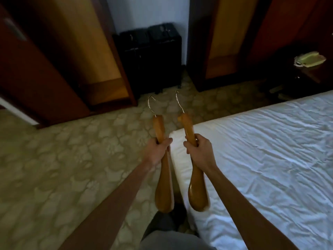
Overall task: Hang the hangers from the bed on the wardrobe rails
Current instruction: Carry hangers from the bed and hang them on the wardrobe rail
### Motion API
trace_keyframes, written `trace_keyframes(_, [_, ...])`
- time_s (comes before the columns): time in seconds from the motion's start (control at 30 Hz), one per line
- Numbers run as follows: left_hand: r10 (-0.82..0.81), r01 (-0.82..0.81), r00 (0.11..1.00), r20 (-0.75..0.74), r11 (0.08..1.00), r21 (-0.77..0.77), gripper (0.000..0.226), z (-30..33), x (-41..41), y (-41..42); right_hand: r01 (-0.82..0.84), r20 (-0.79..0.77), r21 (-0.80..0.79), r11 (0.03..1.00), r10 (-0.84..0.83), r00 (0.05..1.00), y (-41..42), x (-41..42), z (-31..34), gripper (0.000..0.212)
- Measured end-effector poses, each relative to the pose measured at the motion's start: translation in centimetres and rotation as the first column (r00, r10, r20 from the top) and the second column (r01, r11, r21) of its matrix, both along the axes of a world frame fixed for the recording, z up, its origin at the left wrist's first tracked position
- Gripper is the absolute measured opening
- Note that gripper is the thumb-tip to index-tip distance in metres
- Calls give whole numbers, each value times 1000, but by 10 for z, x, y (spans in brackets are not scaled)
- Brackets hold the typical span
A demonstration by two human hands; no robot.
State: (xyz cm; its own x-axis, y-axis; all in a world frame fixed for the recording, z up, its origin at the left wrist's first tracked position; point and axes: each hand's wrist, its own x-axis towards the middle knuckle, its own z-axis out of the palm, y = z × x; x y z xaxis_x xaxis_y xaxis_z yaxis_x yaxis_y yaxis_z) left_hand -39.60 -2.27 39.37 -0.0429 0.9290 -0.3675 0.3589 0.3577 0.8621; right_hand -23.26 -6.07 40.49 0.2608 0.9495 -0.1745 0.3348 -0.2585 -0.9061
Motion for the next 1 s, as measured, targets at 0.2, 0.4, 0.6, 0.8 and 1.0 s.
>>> trace_keyframes(0.2, [125,-124,992,-2,990,64,35,18,-90,3,-204,-15,5,979,204,979,37,-88,23,11])
trace_keyframes(0.4, [249,-250,968,25,965,84,33,37,-186,35,-352,-66,44,935,354,933,89,-189,41,11])
trace_keyframes(0.6, [321,-321,947,26,937,138,33,66,-292,106,-431,-61,66,900,434,899,174,-305,61,7])
trace_keyframes(0.8, [356,-358,933,53,900,251,33,106,-392,181,-419,-67,153,895,433,899,260,-402,95,15])
trace_keyframes(1.0, [348,-351,935,61,891,288,35,118,-459,248,-401,-93,160,902,418,904,332,-455,103,18])
